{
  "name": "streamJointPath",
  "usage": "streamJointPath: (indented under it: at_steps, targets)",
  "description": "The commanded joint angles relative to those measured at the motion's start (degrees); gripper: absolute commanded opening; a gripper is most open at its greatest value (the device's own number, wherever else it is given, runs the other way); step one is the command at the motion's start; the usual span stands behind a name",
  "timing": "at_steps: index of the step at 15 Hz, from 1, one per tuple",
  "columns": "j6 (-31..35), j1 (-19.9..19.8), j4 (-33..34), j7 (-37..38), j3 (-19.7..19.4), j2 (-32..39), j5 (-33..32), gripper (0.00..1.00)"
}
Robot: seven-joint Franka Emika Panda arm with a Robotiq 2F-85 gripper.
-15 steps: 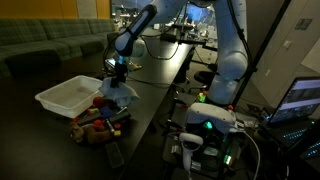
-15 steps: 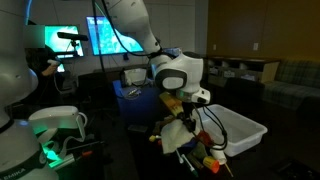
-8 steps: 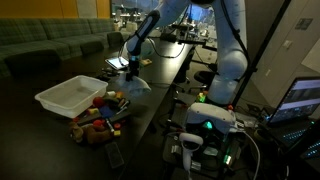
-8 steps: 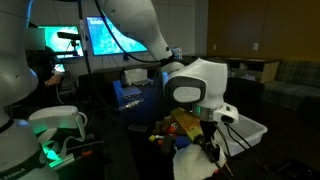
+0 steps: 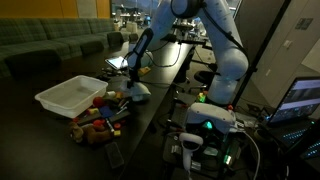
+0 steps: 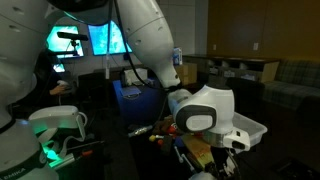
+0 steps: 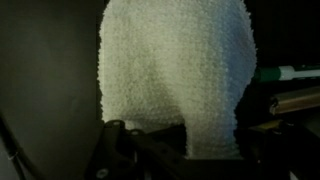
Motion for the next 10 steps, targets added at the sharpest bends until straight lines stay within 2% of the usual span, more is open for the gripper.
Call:
streamJointPath:
  at_steps: [1,5,10]
  targets:
    - [2.11,4.62,4.74,6.21,-3.81,6.9,-3.86,0.12]
    - [1.52,7.57,6.79,9.62,-4.88,11.66,-5.17,0.12]
    - [0.73,8.44,4.63,8.11,-0.79,10.59,-4.28,0.12]
